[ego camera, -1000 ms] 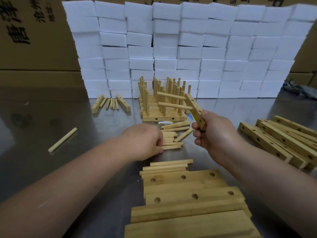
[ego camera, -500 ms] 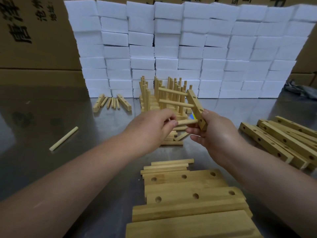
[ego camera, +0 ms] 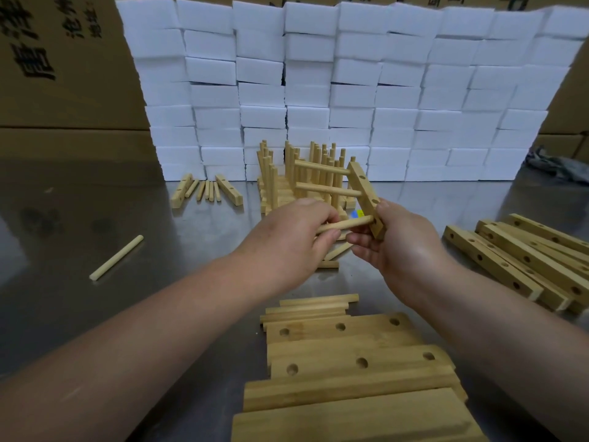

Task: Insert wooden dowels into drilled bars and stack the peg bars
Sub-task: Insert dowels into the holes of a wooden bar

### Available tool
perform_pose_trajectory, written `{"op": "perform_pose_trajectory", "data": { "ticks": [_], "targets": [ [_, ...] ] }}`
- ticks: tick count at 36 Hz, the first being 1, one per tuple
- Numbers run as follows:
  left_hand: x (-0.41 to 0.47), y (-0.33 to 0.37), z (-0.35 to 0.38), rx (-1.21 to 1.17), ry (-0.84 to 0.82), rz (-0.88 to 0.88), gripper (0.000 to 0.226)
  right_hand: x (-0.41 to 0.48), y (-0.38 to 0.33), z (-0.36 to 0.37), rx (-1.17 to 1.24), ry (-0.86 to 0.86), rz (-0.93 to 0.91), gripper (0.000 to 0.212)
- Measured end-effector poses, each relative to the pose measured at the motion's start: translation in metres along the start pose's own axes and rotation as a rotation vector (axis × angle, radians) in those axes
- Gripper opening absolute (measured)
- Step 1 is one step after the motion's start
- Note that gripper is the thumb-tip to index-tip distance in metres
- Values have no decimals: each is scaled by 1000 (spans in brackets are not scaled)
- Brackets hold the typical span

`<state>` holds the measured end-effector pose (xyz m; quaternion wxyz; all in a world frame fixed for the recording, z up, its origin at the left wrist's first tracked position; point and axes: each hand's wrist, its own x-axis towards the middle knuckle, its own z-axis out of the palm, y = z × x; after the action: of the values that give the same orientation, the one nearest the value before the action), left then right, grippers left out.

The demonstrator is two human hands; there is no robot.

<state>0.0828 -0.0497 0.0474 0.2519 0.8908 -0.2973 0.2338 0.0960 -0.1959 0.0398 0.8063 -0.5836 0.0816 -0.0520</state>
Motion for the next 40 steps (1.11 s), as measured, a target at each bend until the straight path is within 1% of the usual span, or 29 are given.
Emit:
{"op": "perform_pose_trajectory", "data": {
  "ticks": [5,10,14,17,23,28,32,37,40],
  "targets": [
    [-1,2,-1,4,3,41,18,-1,-1,-1,11,9,-12,22],
    [-1,2,-3,29,11,45,20,-1,-1,0,-16,9,-31,28],
    [-1,1,-8,46,20,63,23,-2,2,-2,-78,-50,-83,32],
    [0,0,-10,83,2,59,26,-6,4,-1,-94,-104,-104,31],
    [0,-1,-5,36,-26,37,24,-8,0,1,-57,-123,-124,30],
    [-2,1,-2,15,23,40,24,-10,2,1,-79,-112,-155,32],
    [-4,3,1,-37,32,-20,24,-13,5,0,-97,-112,-176,31],
    [-3,5,-2,-122,-33,-105,27,-16,3,0,-135,-116,-192,32],
    [-2,8,-4,-207,-68,-189,28,-17,3,0,-144,-112,-193,32]
  ]
}}
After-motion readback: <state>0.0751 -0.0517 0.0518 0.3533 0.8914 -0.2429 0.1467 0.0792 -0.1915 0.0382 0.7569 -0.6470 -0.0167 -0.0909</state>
